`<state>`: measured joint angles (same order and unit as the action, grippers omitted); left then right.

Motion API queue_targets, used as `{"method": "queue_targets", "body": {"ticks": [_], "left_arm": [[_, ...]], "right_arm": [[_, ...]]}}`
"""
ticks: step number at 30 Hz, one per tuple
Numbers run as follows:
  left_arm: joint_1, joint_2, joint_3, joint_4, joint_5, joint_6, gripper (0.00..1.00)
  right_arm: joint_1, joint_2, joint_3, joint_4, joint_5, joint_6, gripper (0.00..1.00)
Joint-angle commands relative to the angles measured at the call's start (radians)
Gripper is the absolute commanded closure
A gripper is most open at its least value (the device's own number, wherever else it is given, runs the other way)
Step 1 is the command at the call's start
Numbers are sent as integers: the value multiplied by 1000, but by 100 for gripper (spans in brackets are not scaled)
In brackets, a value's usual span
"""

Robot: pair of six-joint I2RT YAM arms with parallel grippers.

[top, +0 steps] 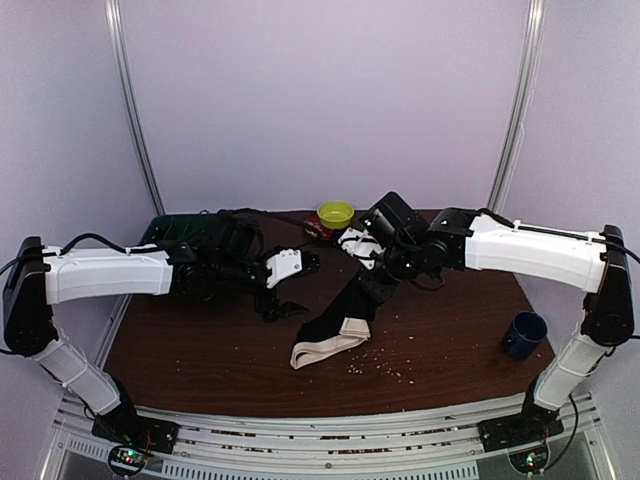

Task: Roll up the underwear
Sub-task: Pick up the underwear from the center of the board.

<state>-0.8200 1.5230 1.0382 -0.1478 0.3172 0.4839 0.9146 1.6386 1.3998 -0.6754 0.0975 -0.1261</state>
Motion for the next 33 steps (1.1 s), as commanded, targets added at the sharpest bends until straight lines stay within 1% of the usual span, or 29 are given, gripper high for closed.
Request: {"method": "queue_targets", "body": {"ticks": [1,4,9,12,14,19,22,27,32,33], "left_arm": [[-12,-10,-42,126,220,-105,2],[-43,22,-22,133,230,-138,2],[-87,81,-15,229,211,-281,2],[-121,135,17,249,187,-353,4],[-139,180,57,234,163,-396,6],[-148,313,190,150,194,-491,16],[-148,349,238,126,180,-534,25],[-148,351,227,117,126,-565,47],[-148,339,232,123,106,-565,54],[-148,340,239,121,105,-562,58]], "right_arm": [[-37,-3,-13,43,-20,33,100],[-52,2,-16,57,-22,42,100],[-82,6,-32,93,-28,64,100],[-93,12,-33,100,-33,68,100],[-98,10,-34,101,-33,70,100],[-103,-6,-51,113,-31,73,100],[-105,-13,-56,116,-31,73,100],[-107,-22,-69,123,-29,74,100],[-107,-29,-72,126,-35,72,100],[-107,-29,-73,125,-36,72,100]]}}
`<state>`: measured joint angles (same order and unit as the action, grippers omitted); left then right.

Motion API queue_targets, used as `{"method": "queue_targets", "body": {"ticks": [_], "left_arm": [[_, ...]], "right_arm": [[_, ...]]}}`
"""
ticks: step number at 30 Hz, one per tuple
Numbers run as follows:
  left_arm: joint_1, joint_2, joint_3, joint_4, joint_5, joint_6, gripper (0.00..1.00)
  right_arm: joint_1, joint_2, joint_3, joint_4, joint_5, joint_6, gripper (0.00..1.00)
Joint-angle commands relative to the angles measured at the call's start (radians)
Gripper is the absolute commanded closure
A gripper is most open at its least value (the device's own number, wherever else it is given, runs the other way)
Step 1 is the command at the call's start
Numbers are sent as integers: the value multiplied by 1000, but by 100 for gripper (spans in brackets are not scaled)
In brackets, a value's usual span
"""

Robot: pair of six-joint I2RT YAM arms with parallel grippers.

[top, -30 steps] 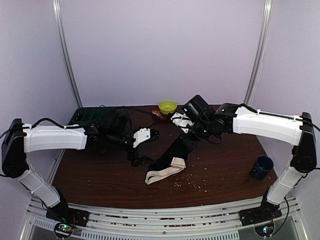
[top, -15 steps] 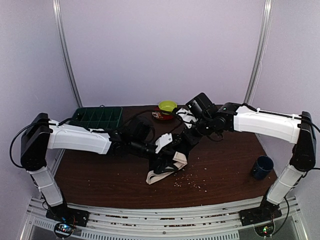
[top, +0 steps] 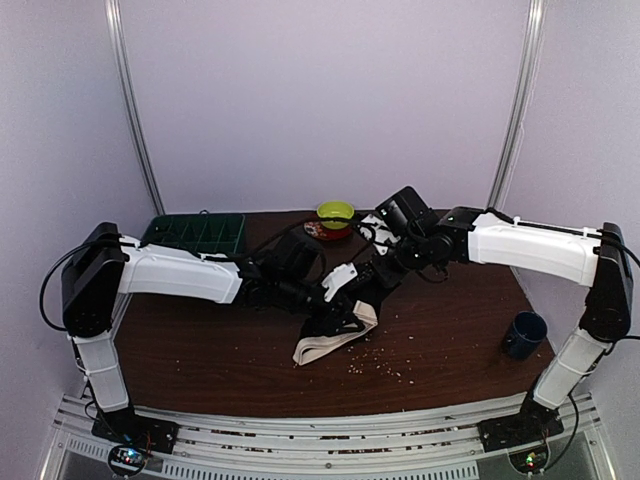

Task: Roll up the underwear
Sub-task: Pick up the underwear from the center of the board.

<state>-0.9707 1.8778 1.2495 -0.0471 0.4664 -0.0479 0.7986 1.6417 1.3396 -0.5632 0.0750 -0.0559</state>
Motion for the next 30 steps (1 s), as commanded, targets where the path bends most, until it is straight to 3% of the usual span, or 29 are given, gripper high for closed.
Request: {"method": "queue_targets", "body": {"ticks": [1,4,6,12,17,22,27,30], "left_arm": [[4,-13,35,16,-46,-28,68],[3,-13,44,7,-55,-23,92],[7,-19,38,11,-66,-20,100],[36,-87,16,4,-108,38,100],[77,-207,-6,-69,-198,222,100],[91,-282,-38,-120,-176,313,100],[92,-264,-19,-189,-177,352,100],[93,-249,-16,-207,-203,367,100]], "right_arm": [[9,-34,-13,14,-14,1,100],[8,-33,-15,13,-14,1,100],[7,-34,-14,14,-15,0,100],[8,-46,-20,8,-28,2,98],[10,-92,-85,57,-75,19,74],[22,-103,-208,192,-97,36,64],[44,-157,-354,390,-174,36,49],[49,-213,-452,500,-199,33,44]]}}
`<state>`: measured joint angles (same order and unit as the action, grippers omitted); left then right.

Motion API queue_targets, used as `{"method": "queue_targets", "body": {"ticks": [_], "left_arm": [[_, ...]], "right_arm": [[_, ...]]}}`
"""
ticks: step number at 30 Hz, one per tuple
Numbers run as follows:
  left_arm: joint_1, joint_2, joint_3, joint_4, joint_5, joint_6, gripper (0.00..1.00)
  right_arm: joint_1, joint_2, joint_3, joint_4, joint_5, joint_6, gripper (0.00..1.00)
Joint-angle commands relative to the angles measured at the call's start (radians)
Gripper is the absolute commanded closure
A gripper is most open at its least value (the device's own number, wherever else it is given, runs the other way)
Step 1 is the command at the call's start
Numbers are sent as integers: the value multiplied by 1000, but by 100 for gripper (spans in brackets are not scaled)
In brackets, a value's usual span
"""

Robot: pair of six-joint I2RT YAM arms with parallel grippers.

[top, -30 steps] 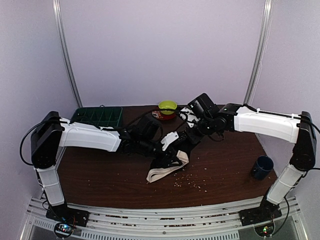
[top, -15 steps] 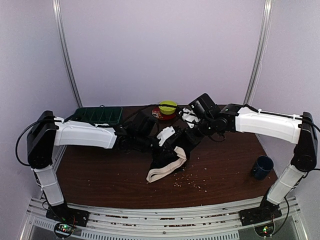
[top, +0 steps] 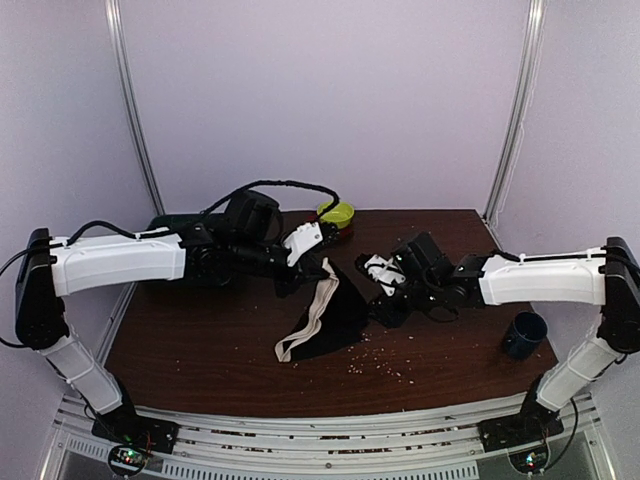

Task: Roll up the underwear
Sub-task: Pick up the underwear from the center of the board.

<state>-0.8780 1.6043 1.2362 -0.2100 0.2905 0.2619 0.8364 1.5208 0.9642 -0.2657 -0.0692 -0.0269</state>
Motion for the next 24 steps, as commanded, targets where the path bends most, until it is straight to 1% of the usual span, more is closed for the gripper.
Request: {"method": "queue_targets", "body": {"ticks": [1,6,8,11,15,17,19,24], "left_arm": [[0,29,-3,-48,-28,57,100],[2,31,-6,-52,-27,68,100],[2,29,-6,-51,-30,70,100],[2,28,-5,-51,-26,69,100],[3,22,0,-52,-27,69,100],[4,20,0,-51,-32,70,100],[7,17,0,-50,-31,71,100],[14,13,-2,-39,-21,70,100]], "right_arm": [[13,-106,-106,229,-60,0,42],[18,-207,-272,414,-78,-8,24],[17,-232,-305,464,-82,-4,22],[27,-230,-346,554,-95,9,22],[79,-148,-382,691,-5,14,18],[113,-84,-371,726,62,26,18],[134,-14,-353,760,88,43,18],[178,98,-317,828,198,113,18]]}}
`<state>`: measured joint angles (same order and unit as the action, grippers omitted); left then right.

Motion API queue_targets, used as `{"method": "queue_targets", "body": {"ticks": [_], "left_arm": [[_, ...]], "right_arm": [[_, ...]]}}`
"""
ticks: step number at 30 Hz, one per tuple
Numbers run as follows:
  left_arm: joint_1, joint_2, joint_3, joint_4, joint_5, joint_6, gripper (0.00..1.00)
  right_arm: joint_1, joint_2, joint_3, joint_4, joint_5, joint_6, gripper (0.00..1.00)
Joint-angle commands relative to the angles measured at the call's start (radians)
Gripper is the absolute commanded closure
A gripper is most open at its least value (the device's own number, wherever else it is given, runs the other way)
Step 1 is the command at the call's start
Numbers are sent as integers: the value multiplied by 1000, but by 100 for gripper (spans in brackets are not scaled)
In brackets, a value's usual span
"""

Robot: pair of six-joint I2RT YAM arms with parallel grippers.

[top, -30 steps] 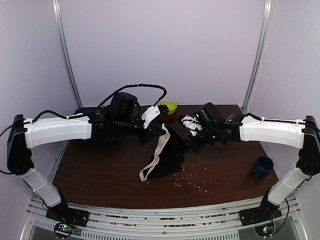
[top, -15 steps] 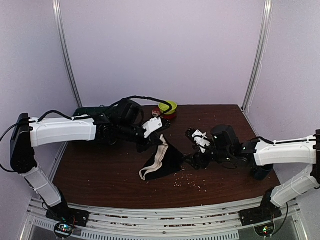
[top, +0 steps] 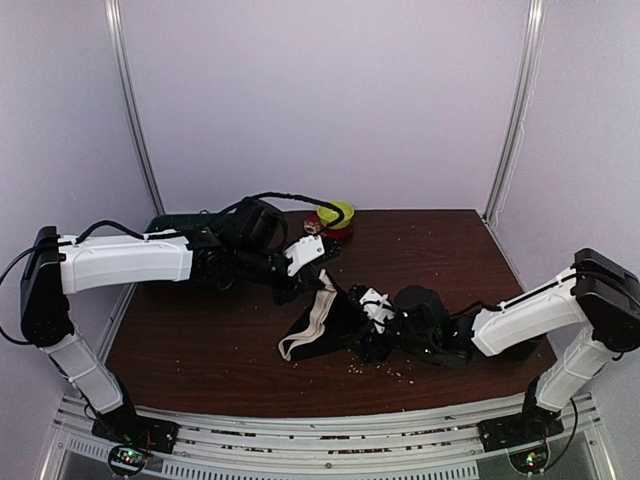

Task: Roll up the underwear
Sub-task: Pick up the underwear from the center of the board.

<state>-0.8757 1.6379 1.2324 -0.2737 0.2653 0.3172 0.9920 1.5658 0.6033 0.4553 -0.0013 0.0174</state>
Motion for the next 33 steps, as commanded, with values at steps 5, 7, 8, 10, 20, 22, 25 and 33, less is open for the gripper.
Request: {"method": "queue_targets", "body": {"ticks": [5,7,8,10,20,22,25,33], "left_arm": [[17,-28,-1,25,8,17,100],[17,-31,0,26,10,19,100],[17,-32,0,27,10,19,100],[18,-35,-1,27,14,18,100],[20,-49,-3,26,12,21,100],[21,-62,-2,16,-2,34,100],[25,-102,2,-15,-45,85,100],[26,-270,-41,-176,-95,398,100]], "right_arm": [[38,144,64,151,158,92,21],[43,176,87,145,156,96,22],[45,189,98,145,160,96,23],[45,208,113,142,177,103,27],[46,210,126,111,204,100,91],[47,177,140,35,221,93,100],[51,82,214,-205,288,69,100],[65,-145,471,-864,308,-16,100]]}}
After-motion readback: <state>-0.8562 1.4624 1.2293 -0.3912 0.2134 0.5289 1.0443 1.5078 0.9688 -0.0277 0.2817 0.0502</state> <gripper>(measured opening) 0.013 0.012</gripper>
